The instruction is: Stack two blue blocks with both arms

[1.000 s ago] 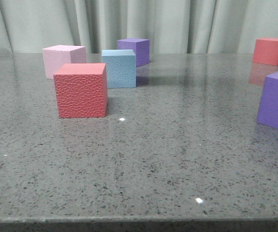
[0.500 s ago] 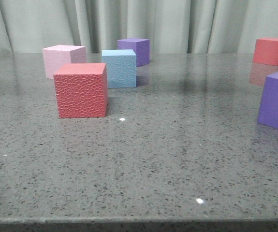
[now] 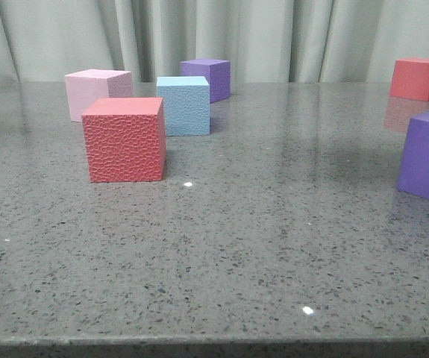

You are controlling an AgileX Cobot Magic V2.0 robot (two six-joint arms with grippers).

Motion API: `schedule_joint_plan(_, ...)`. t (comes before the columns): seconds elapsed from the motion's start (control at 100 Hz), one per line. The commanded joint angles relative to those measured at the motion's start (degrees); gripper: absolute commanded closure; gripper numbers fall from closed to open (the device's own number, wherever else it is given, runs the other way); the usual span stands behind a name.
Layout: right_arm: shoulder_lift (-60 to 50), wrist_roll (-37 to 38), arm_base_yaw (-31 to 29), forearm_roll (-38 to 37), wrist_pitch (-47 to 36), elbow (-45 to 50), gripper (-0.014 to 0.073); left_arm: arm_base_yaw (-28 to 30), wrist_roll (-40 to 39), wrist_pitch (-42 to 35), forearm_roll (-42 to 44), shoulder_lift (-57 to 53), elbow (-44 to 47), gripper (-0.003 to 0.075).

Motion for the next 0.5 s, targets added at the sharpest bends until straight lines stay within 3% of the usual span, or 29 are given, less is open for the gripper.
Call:
schedule_joint_plan(0.0,-4.1,-0.6,0.0,-0.8,-4.8,1.5,0.0121,0.9,1.9,-1.7,-2.9,-1.4,-2.0,0.0058)
schedule_joint_plan(0.49,-5.8,-0.6,0.0,3.0,-4.6,3.8,0.0121,1.0,2.9,-2.2,-5.4,6.3,-2.0,0.0058)
